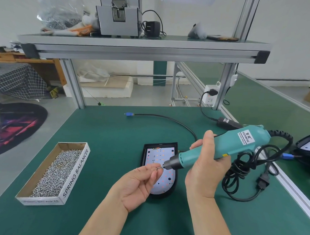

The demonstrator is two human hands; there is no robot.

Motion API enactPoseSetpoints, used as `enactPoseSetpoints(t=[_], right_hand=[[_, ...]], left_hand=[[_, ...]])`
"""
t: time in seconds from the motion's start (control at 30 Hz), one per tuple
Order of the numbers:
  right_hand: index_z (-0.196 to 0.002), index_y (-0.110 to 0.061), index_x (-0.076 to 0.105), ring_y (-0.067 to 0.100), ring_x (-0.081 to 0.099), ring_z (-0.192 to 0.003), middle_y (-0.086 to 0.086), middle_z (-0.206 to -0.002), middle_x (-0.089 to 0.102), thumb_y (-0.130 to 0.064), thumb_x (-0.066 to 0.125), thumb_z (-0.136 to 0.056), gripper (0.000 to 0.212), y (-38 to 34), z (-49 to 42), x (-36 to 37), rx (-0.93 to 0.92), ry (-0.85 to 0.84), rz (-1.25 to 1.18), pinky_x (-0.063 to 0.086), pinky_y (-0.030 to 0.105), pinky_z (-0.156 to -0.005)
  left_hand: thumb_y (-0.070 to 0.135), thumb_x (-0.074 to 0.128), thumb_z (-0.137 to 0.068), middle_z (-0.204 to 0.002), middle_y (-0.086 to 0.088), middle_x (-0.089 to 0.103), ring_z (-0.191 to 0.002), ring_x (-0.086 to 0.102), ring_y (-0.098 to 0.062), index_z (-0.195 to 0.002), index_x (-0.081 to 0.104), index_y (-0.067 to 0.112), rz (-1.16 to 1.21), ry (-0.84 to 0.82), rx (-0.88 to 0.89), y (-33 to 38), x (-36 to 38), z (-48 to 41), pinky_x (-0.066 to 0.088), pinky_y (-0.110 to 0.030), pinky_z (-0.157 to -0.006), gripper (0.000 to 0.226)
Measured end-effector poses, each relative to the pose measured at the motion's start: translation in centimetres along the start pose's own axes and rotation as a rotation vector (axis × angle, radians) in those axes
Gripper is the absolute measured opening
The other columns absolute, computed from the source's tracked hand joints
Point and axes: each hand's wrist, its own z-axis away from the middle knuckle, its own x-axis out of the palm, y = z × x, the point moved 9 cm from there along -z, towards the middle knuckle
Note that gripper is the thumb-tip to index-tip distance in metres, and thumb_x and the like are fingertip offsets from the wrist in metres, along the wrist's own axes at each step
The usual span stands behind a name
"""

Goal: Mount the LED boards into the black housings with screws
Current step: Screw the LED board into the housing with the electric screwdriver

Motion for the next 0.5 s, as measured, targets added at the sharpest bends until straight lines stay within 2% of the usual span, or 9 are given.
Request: enactPoseSetpoints(t=[0.23, 0.33, 0.4, 0.43, 0.5], right_hand=[[-0.077, -0.011, 0.053, 0.009, 0.053, -0.054, 0.0, -0.056, 0.057, -0.038, 0.068, -0.083, 0.031, 0.1, -0.4, -0.3, -0.009, 0.03, 0.023, 0.047, 0.016, -0.058], [-0.073, -0.021, 0.056, 0.011, 0.053, -0.054, 0.0, -0.056, 0.057, -0.037, 0.068, -0.084, 0.023, 0.1, -0.8, -0.4, 0.014, 0.067, 0.031, 0.048, 0.019, -0.058], [-0.069, -0.032, 0.06, 0.013, 0.053, -0.055, -0.001, -0.057, 0.057, -0.036, 0.068, -0.087, 0.02, 0.5, -1.1, -0.7, 0.057, 0.098, 0.019, 0.047, 0.027, -0.061], [-0.072, -0.033, 0.06, 0.014, 0.053, -0.056, -0.002, -0.057, 0.057, -0.036, 0.068, -0.088, 0.018, 0.8, -1.3, -1.0, 0.088, 0.117, -0.006, 0.047, 0.031, -0.063], [-0.091, -0.021, 0.058, 0.014, 0.054, -0.058, -0.004, -0.057, 0.057, -0.036, 0.068, -0.091, 0.019, 1.6, -1.6, -1.6, 0.144, 0.171, -0.057, 0.047, 0.033, -0.066]], left_hand=[[-0.006, 0.068, -0.069, -0.087, -0.022, 0.073, -0.079, 0.076, -0.025, -0.08, 0.078, -0.004, -0.135, -0.008, 0.155, 0.9, 0.5, 0.2, 0.058, -0.019, -0.06, 0.015], [-0.002, 0.07, -0.069, -0.09, -0.02, 0.073, -0.087, 0.075, -0.029, -0.082, 0.078, -0.002, -0.163, -0.009, 0.289, 1.6, 1.0, 0.4, 0.058, -0.02, -0.067, 0.015], [-0.001, 0.071, -0.071, -0.091, -0.019, 0.074, -0.09, 0.075, -0.03, -0.082, 0.078, 0.001, -0.169, -0.016, 0.371, 2.0, 1.5, 0.9, 0.058, -0.019, -0.069, 0.013], [-0.001, 0.071, -0.073, -0.091, -0.018, 0.074, -0.091, 0.075, -0.03, -0.082, 0.078, 0.003, -0.187, -0.017, 0.41, 2.2, 1.8, 1.1, 0.058, -0.019, -0.07, 0.012], [-0.004, 0.068, -0.081, -0.092, -0.018, 0.075, -0.092, 0.075, -0.03, -0.081, 0.079, 0.006, -0.238, -0.015, 0.475, 2.5, 2.3, 1.5, 0.057, -0.019, -0.073, 0.014]])
